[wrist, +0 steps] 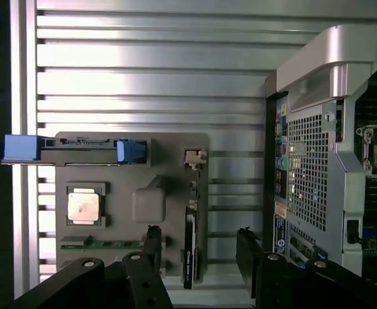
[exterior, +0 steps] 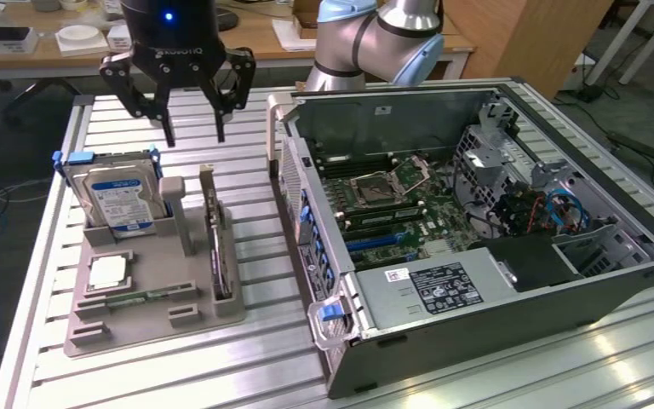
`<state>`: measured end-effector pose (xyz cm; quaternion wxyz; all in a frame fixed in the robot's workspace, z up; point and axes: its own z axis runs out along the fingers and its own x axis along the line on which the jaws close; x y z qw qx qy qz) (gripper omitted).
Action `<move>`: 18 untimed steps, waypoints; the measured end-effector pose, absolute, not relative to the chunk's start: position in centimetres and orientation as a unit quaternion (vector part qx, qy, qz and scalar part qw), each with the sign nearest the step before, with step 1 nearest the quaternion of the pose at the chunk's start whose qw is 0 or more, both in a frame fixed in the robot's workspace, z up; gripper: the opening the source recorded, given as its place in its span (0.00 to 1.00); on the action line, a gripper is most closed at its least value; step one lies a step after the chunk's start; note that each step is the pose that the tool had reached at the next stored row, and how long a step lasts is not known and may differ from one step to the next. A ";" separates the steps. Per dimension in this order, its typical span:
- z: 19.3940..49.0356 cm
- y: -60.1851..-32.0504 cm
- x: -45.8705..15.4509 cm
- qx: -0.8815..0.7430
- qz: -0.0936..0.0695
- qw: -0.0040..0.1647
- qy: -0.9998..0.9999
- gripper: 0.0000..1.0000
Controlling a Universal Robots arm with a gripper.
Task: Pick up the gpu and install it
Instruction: 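Pick up the gpu and move the gpu toward the slot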
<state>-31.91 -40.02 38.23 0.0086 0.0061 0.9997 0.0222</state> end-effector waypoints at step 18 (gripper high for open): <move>37.4 -41.4 -31.9 0.006 0.022 0.005 1.000 0.59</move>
